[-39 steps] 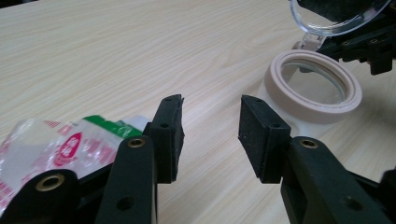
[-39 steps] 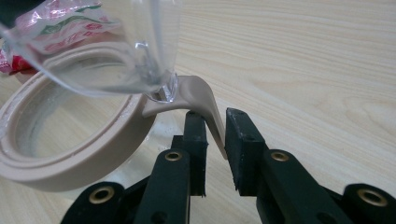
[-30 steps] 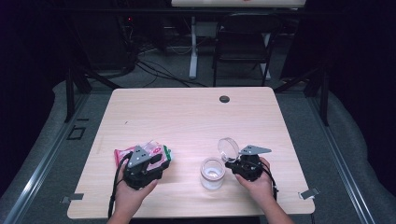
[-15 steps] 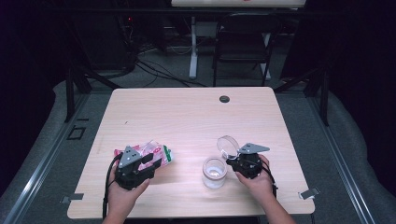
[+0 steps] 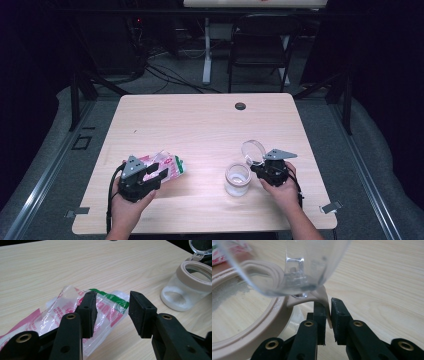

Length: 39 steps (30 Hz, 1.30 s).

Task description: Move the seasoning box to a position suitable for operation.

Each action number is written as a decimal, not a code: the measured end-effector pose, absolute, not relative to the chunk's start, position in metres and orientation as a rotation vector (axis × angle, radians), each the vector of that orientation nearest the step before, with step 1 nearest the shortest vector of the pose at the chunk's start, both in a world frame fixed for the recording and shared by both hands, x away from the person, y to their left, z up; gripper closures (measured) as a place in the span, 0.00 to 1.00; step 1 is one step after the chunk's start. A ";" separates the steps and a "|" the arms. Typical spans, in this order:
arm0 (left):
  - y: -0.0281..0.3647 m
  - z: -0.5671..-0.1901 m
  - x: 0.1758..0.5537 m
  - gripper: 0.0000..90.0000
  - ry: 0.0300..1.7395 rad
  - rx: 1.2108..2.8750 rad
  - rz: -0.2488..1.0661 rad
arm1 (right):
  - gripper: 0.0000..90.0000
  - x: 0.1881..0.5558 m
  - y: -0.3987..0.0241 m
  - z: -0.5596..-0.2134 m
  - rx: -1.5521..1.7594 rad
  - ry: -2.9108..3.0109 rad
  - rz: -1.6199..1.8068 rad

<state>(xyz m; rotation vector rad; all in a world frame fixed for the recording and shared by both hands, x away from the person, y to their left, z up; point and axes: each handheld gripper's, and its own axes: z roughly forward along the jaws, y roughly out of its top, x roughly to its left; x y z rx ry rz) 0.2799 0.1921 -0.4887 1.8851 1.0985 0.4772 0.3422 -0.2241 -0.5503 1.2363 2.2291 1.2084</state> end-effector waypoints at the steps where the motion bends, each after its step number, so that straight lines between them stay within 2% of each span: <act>1: 0.194 -0.490 0.281 0.64 1.109 1.884 0.477 | 0.92 0.343 -0.226 -0.550 1.242 2.226 1.214; 12: 0.198 -0.500 0.286 0.58 1.110 1.927 0.490 | 0.90 0.352 -0.234 -0.551 1.245 2.217 1.224; 17: 0.198 -0.505 0.286 0.54 1.109 1.949 0.532 | 0.80 0.348 -0.239 -0.546 1.266 2.187 1.253; 23: 0.195 -0.509 0.286 0.53 1.081 1.966 0.527 | 0.71 0.338 -0.243 -0.543 1.260 2.179 1.230; 27: 0.185 -0.516 0.287 0.51 1.069 2.037 0.559 | 0.66 0.329 -0.247 -0.539 1.253 2.163 1.239; 29: 0.180 -0.520 0.288 0.48 1.061 2.060 0.569 | 0.65 0.326 -0.250 -0.537 1.263 2.149 1.249; 39: 0.162 -0.534 0.294 0.45 1.001 2.162 0.609 | 0.65 0.318 -0.260 -0.537 1.291 2.112 1.289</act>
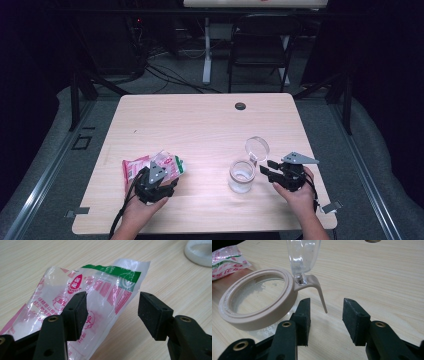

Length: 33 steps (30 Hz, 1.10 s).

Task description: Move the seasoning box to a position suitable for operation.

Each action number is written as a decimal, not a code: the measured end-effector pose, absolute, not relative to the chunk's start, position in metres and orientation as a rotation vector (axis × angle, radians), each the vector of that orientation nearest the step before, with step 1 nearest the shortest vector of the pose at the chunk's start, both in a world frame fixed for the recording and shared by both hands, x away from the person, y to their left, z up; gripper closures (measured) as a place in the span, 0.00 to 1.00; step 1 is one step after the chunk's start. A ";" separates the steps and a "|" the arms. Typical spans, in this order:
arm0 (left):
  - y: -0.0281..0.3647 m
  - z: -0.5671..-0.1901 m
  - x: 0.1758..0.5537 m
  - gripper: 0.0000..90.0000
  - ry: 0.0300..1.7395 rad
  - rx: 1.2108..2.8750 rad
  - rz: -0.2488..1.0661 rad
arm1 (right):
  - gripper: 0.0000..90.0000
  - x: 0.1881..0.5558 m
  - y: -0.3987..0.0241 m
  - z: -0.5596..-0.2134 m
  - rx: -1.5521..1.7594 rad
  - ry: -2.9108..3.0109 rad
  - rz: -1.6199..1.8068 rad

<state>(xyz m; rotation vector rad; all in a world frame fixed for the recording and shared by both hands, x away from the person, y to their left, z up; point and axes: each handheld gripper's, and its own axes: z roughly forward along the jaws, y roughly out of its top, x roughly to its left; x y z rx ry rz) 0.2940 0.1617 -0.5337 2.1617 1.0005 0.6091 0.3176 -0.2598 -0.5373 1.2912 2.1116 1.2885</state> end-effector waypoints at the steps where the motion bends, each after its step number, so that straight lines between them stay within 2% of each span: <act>1: 0.158 -0.537 0.295 0.45 0.992 2.186 0.631 | 0.65 0.317 -0.261 -0.537 1.289 2.110 1.285; 6: 0.151 -0.544 0.299 0.45 0.982 2.240 0.718 | 0.64 0.313 -0.262 -0.538 1.284 2.107 1.277; 17: 0.152 -0.551 0.307 0.46 1.010 2.243 0.740 | 0.64 0.307 -0.262 -0.540 1.276 2.110 1.274; 33: 0.141 -0.565 0.315 0.46 1.025 2.268 0.897 | 0.64 0.305 -0.262 -0.542 1.280 2.114 1.269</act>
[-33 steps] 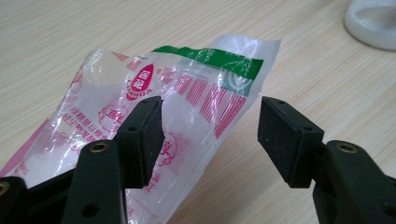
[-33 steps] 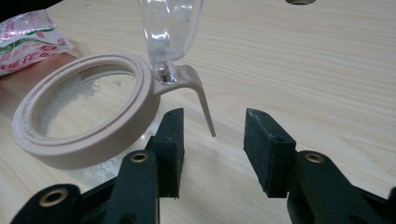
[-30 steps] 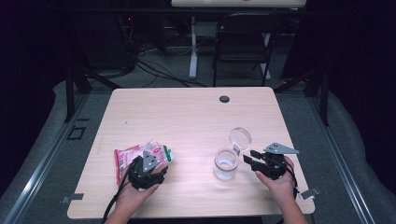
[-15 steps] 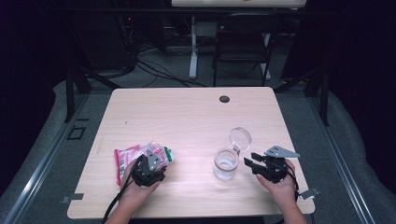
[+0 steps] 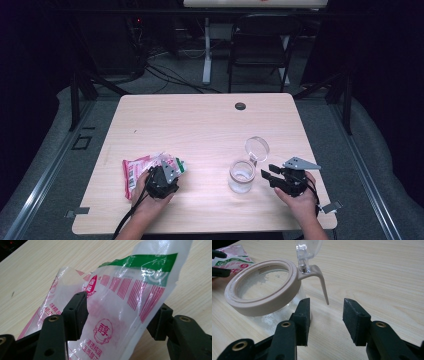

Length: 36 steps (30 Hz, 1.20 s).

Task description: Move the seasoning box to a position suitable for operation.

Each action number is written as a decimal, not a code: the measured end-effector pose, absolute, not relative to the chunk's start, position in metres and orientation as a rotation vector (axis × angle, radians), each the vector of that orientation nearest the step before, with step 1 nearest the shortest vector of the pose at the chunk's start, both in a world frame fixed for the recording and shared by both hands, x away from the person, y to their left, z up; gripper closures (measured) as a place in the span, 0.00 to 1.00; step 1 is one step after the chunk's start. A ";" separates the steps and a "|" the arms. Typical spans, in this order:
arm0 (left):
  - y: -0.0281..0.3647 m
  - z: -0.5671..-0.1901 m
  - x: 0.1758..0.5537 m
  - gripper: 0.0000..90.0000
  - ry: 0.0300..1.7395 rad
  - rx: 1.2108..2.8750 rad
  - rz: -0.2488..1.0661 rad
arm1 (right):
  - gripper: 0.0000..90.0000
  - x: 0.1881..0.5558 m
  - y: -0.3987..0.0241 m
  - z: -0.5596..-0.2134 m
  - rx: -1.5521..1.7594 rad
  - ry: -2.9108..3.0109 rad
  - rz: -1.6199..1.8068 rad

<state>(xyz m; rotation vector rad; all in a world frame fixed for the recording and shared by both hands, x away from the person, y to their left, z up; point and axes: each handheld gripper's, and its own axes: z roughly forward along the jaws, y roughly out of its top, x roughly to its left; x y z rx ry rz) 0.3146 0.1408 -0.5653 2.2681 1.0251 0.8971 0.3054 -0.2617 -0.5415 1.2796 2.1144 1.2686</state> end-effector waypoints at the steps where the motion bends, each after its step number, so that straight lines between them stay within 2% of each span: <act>1: 0.140 -0.566 0.315 0.46 1.027 2.276 0.907 | 0.64 0.305 -0.262 -0.542 1.279 2.114 1.268; 6: 0.138 -0.571 0.317 0.49 1.012 2.293 0.966 | 0.64 0.305 -0.262 -0.542 1.276 2.114 1.269; 21: 0.147 -0.567 0.322 0.73 1.059 2.247 0.926 | 0.63 0.305 -0.262 -0.542 1.271 2.110 1.269; 36: 0.165 -0.556 0.328 0.96 1.156 2.155 0.775 | 0.63 0.305 -0.262 -0.542 1.273 2.104 1.274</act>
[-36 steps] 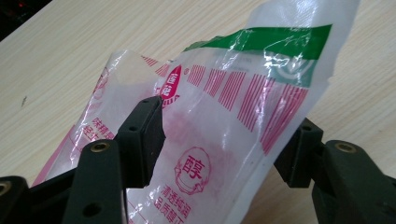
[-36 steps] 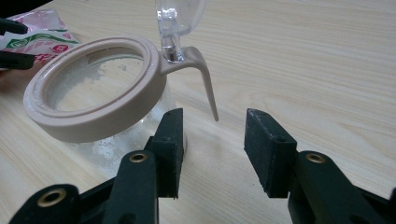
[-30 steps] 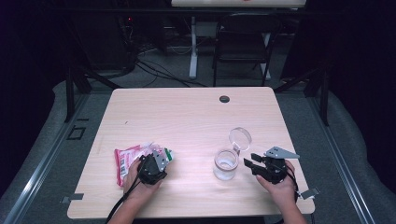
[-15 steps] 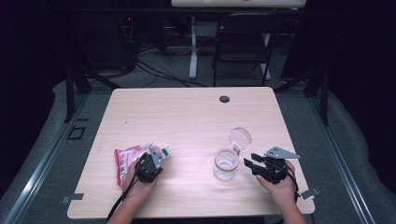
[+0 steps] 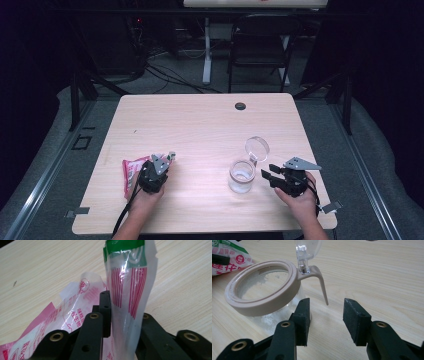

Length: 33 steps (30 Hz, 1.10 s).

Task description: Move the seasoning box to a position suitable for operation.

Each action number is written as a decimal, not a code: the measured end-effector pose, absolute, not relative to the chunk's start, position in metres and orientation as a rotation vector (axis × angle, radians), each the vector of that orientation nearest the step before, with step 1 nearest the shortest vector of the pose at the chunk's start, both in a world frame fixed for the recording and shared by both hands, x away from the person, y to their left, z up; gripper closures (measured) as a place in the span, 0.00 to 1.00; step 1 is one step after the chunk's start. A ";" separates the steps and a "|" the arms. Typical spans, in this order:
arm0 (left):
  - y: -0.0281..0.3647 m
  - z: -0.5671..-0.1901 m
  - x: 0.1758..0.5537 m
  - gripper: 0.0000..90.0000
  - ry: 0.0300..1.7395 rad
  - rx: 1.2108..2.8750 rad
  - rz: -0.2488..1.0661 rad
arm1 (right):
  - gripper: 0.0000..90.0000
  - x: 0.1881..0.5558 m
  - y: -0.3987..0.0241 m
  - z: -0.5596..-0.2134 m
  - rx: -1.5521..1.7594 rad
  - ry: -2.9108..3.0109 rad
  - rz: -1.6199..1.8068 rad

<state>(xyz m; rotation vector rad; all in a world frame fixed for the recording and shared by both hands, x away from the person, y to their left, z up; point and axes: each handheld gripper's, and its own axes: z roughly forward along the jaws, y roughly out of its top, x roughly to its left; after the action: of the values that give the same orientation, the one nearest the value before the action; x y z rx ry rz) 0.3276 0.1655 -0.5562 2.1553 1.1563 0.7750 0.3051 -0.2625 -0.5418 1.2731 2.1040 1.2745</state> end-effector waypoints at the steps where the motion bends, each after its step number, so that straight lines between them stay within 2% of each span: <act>1: 0.167 -0.556 0.328 0.96 1.162 2.153 0.764 | 0.63 0.305 -0.262 -0.542 1.274 2.103 1.274; 10: 0.180 -0.553 0.332 0.98 1.208 2.096 0.672 | 0.63 0.305 -0.262 -0.542 1.275 2.105 1.271; 33: 0.193 -0.540 0.327 1.00 1.220 2.032 0.657 | 0.63 0.305 -0.263 -0.542 1.278 2.097 1.283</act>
<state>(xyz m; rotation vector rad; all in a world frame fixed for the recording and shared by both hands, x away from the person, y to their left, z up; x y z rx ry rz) 0.3267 0.1928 -0.5402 2.0316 1.2198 0.6574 0.3053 -0.2626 -0.5420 1.2782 2.0966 1.2828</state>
